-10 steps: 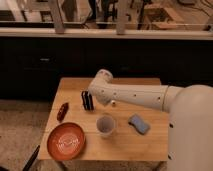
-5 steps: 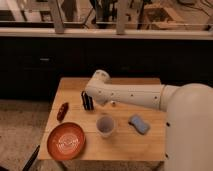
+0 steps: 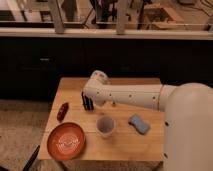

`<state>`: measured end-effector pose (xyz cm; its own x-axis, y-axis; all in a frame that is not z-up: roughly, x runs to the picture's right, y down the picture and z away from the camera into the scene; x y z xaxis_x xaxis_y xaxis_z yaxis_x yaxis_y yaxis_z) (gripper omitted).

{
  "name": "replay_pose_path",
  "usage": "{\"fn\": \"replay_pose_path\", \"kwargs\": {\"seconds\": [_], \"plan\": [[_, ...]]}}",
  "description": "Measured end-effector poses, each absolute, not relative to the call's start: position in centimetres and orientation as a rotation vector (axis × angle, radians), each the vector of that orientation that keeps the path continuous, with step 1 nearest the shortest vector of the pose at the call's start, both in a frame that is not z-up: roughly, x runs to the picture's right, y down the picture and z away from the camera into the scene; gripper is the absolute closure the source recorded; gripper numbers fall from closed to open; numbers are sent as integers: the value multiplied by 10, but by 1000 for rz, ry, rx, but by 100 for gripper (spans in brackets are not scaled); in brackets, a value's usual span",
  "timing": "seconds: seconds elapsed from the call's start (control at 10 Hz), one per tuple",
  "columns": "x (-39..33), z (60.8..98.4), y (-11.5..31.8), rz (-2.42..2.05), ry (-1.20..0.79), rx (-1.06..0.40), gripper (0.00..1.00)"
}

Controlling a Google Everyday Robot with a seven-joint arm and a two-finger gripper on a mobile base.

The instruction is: Knock the eraser over

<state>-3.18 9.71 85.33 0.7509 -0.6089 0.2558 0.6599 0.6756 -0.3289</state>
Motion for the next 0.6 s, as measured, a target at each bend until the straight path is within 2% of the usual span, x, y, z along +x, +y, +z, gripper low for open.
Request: {"fn": "replay_pose_path", "kwargs": {"seconds": [0.6], "plan": [[-46, 854, 99, -747, -147, -402, 98]]}}
